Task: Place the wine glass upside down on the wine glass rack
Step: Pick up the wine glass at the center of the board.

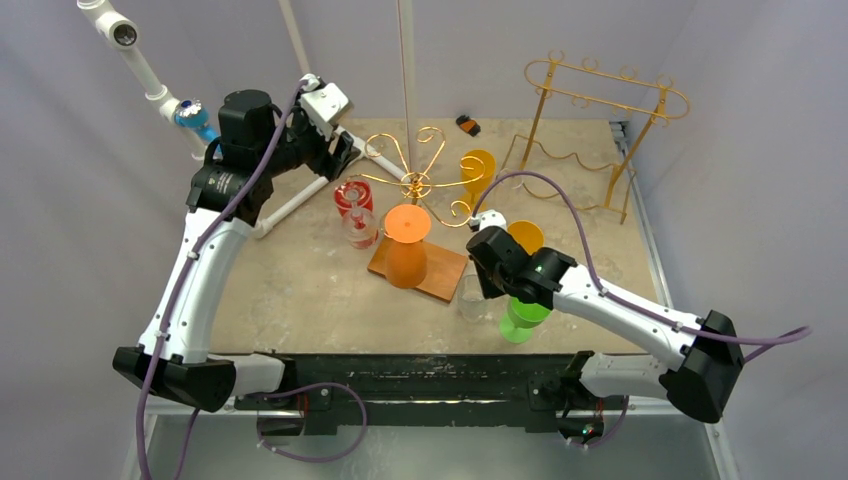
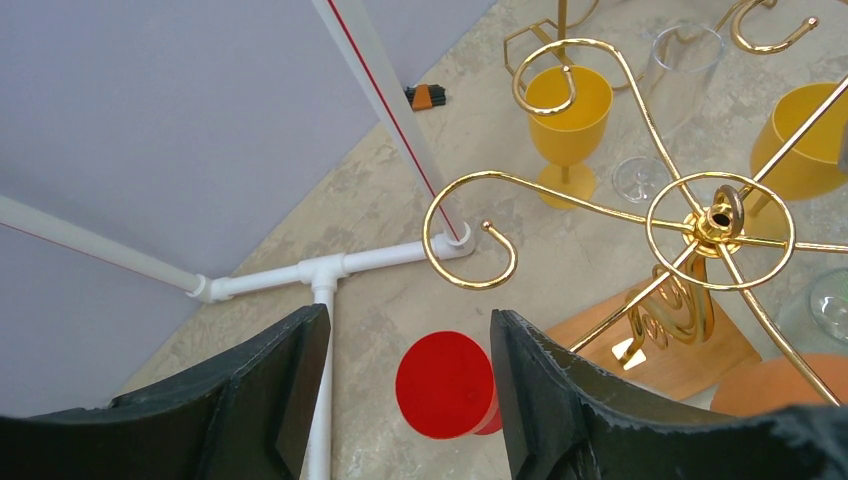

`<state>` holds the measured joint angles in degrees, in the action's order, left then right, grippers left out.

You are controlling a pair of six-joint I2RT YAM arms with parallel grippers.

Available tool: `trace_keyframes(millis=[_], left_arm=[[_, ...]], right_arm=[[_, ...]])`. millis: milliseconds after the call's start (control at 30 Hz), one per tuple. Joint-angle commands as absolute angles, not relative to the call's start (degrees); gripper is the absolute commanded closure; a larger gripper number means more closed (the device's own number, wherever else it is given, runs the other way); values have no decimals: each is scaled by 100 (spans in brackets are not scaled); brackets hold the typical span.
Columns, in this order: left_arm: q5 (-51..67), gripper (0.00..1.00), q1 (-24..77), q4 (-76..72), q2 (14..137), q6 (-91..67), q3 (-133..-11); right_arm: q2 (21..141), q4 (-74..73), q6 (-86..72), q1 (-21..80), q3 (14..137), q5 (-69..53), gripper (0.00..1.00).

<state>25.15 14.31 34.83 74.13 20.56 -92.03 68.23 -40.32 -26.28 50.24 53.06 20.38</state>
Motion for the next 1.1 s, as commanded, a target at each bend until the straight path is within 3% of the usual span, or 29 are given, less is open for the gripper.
trace_keyframes(millis=[0,300,333,467,600,767,933,1067], left_arm=[[2501,36,1459,3346,7256,2030,-9260],[2470,36,1459,3429,7185,2087,-9334],[2470,37,1459,3443,7169,2103,-9333],[2438,37,1459,3461,7146,2151,-9325],[2424,37,1459,3476,7137,2188,-9350],[2430,37,1459,3484,7114,2179,-9354],[2442,37,1459,3515,7088,2188,-9392],[2479,36,1459,3576,7092,2150,-9518]], right_arm=[[6773,-4154,-2572,5003,5712,2198,100],[6630,-3781,-2698,5002,5326,2023,100],[6646,-3720,-2729,5007,5239,1924,89],[6723,-3612,-2891,5001,5020,1819,67],[6686,-3525,-2935,5009,4937,1765,59],[6725,-3467,-2927,5008,4900,1733,69],[6709,-3584,-2922,5003,5066,1870,100],[6501,-4044,-2870,5003,5579,2123,100]])
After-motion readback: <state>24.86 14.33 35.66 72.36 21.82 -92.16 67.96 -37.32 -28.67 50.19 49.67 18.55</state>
